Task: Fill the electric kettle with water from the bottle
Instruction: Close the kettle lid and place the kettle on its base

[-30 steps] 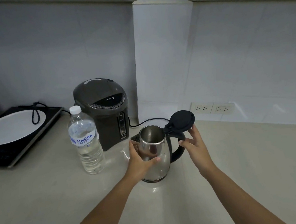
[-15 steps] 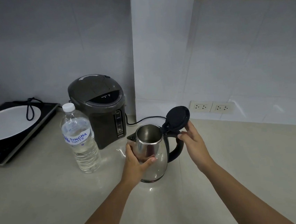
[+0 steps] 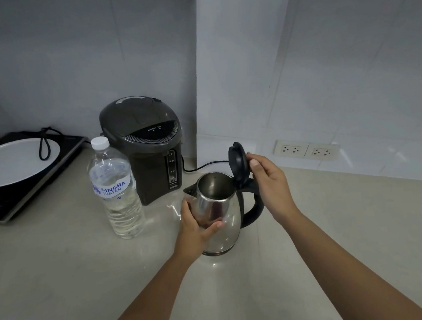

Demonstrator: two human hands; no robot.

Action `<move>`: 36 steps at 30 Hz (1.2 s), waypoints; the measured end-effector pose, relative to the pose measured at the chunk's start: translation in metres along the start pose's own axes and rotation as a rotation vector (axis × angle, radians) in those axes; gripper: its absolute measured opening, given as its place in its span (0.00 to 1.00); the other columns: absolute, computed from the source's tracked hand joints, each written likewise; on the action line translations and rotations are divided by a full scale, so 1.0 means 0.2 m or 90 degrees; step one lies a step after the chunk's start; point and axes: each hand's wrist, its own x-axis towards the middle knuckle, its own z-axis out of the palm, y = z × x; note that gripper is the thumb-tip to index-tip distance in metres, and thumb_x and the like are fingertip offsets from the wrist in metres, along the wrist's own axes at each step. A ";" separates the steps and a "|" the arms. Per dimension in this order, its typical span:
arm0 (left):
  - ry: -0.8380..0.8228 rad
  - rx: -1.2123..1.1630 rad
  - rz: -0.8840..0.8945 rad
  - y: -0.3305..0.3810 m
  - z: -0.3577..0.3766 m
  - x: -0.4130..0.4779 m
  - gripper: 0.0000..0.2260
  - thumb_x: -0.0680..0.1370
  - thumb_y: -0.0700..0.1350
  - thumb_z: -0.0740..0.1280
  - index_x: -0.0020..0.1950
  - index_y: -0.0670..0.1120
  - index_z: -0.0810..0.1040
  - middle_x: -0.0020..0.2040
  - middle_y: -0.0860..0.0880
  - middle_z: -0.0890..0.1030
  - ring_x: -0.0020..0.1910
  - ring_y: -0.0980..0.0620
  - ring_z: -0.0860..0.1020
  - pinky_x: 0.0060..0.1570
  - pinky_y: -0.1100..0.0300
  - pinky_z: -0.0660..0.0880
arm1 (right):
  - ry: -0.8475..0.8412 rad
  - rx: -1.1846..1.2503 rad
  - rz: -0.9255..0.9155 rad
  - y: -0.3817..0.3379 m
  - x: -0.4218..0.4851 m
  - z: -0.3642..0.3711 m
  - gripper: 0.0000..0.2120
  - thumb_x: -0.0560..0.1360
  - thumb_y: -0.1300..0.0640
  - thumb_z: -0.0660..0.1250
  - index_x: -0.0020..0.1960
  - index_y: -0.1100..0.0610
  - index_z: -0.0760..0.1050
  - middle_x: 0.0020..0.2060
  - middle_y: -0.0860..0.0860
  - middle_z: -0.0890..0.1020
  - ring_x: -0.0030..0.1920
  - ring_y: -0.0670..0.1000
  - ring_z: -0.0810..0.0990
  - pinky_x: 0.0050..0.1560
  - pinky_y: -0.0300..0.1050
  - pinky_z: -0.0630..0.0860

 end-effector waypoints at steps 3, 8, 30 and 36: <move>-0.005 0.004 0.016 -0.01 0.01 0.00 0.36 0.68 0.48 0.81 0.66 0.50 0.61 0.63 0.48 0.73 0.51 0.63 0.84 0.57 0.57 0.80 | 0.001 0.016 0.006 -0.01 0.03 0.04 0.08 0.79 0.51 0.64 0.52 0.44 0.82 0.61 0.45 0.82 0.63 0.50 0.79 0.65 0.57 0.75; -0.009 -0.025 0.021 -0.03 0.01 0.02 0.37 0.70 0.42 0.80 0.70 0.49 0.59 0.64 0.49 0.73 0.52 0.60 0.85 0.56 0.59 0.80 | 0.002 0.066 0.028 0.00 0.08 0.07 0.07 0.78 0.55 0.67 0.48 0.45 0.83 0.55 0.49 0.85 0.57 0.56 0.83 0.58 0.63 0.78; -0.015 -0.059 0.022 -0.08 0.01 0.03 0.39 0.70 0.42 0.80 0.73 0.46 0.59 0.66 0.46 0.75 0.54 0.56 0.85 0.57 0.58 0.80 | -0.083 -0.607 -0.247 0.02 0.03 0.22 0.18 0.81 0.52 0.60 0.69 0.51 0.74 0.68 0.48 0.76 0.51 0.57 0.84 0.47 0.49 0.78; -0.012 -0.042 0.011 -0.10 0.01 0.03 0.42 0.68 0.48 0.82 0.73 0.46 0.59 0.66 0.46 0.75 0.55 0.57 0.83 0.62 0.55 0.78 | -0.051 -0.694 -0.384 0.05 0.01 0.25 0.13 0.76 0.58 0.69 0.59 0.59 0.81 0.56 0.54 0.85 0.45 0.58 0.86 0.30 0.51 0.80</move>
